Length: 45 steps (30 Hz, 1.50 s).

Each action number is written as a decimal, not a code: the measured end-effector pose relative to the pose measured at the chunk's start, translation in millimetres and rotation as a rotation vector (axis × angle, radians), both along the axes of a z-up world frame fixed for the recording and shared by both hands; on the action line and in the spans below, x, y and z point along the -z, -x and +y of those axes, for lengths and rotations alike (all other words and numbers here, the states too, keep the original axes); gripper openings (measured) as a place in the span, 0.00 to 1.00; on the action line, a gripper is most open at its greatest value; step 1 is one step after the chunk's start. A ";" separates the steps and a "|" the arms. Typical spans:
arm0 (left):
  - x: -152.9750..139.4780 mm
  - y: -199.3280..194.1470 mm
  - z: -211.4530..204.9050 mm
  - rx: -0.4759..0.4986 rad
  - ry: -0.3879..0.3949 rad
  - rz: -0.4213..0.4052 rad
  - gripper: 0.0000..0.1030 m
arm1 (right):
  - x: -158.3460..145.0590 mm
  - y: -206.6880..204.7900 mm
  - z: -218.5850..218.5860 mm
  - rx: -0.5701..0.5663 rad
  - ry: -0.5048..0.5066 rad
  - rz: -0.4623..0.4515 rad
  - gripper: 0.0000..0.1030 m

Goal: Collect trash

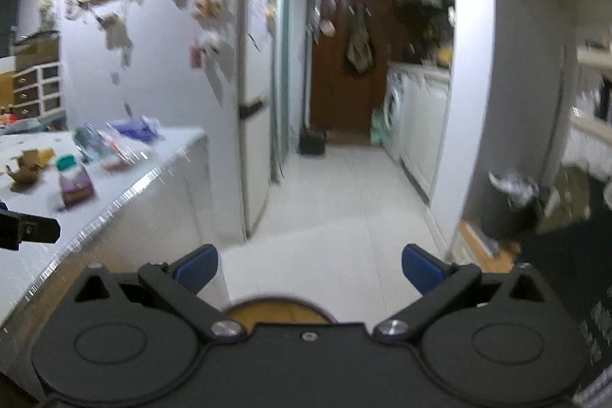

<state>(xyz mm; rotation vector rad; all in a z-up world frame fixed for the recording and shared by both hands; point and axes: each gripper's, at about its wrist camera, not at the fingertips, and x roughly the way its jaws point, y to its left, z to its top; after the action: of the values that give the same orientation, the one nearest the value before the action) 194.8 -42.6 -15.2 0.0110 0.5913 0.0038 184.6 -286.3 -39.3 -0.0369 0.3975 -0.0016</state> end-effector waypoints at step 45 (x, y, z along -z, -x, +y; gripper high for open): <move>29.2 12.7 205.2 -0.297 0.143 -0.061 1.00 | 33.0 -188.2 252.8 -0.724 0.012 0.163 0.77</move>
<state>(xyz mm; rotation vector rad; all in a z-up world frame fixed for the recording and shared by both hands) 182.0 162.6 -44.4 -0.2155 0.5264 0.2493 372.9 -33.5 -72.3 -0.1918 0.5289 0.7176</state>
